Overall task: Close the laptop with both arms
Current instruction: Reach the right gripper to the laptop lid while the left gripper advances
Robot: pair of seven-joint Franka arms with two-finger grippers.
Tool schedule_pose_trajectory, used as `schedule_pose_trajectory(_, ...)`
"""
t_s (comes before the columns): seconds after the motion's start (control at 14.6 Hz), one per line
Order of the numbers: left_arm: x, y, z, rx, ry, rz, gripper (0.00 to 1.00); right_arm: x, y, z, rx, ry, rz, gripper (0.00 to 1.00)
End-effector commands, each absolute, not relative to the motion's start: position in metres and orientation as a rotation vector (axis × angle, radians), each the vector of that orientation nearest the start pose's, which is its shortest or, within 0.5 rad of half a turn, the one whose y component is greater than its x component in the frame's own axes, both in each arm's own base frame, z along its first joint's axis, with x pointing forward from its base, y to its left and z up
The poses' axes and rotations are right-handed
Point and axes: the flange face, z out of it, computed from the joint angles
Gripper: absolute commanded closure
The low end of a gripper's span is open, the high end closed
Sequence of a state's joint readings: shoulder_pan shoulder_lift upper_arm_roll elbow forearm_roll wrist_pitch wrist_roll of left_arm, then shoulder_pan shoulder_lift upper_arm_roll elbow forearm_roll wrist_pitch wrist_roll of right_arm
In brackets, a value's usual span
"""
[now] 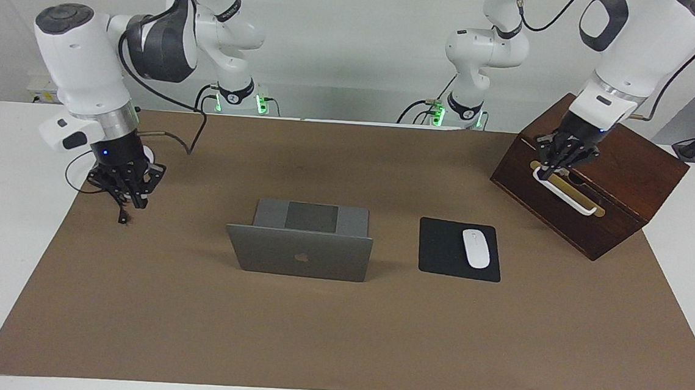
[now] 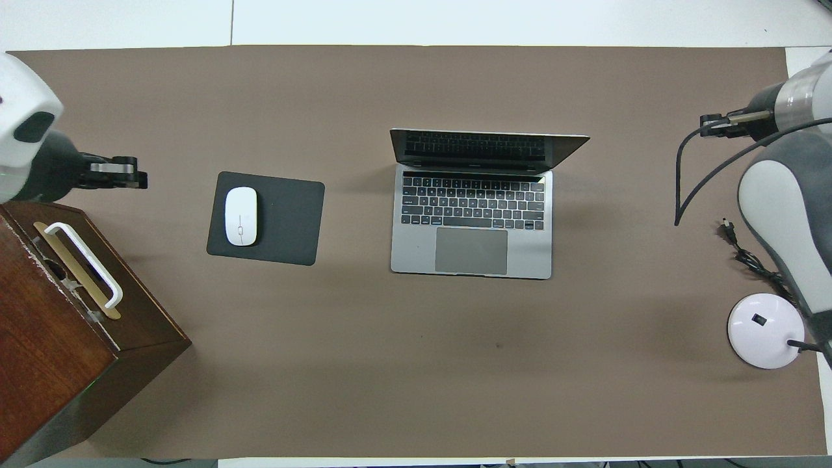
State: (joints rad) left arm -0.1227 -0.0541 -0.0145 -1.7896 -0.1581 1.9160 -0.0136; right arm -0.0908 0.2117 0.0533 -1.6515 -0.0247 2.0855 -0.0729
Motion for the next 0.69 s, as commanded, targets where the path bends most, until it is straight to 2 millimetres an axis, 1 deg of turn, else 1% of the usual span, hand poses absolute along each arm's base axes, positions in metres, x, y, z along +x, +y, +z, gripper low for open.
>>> schedule_pose_trajectory(0.0, 0.520, -0.109, 0.554, -3.323, 0.081, -0.451, 1.00, 0.695, -0.028, 0.493, -3.153, -0.114, -0.344, 1.00)
schedule_pose_trajectory(0.07, 0.511, -0.122, 0.545, -3.332, 0.071, -0.493, 1.00, 0.707, -0.020, 0.485, -3.147, -0.123, -0.342, 1.00)
schedule_pose_trajectory(0.14, 0.505, -0.132, 0.539, -3.334, 0.061, -0.532, 1.00, 0.722, 0.002, 0.482, -3.136, -0.132, -0.356, 1.00)
schedule_pose_trajectory(0.21, 0.499, -0.143, 0.534, -3.339, 0.053, -0.557, 1.00, 0.734, 0.014, 0.476, -3.132, -0.079, -0.342, 1.00)
schedule_pose_trajectory(0.27, 0.493, -0.154, 0.528, -3.342, 0.064, -0.579, 1.00, 0.742, 0.033, 0.472, -3.131, -0.034, -0.336, 1.00)
schedule_pose_trajectory(0.34, 0.485, -0.165, 0.519, -3.342, 0.071, -0.631, 1.00, 0.746, 0.054, 0.471, -3.143, -0.022, -0.350, 1.00)
schedule_pose_trajectory(0.41, 0.478, -0.174, 0.508, -3.343, 0.071, -0.681, 1.00, 0.744, 0.075, 0.470, -3.151, -0.003, -0.355, 1.00)
schedule_pose_trajectory(0.62, 0.459, -0.202, 0.491, -3.348, 0.128, -0.754, 1.00, 0.734, 0.143, 0.467, -3.170, 0.089, -0.371, 1.00)
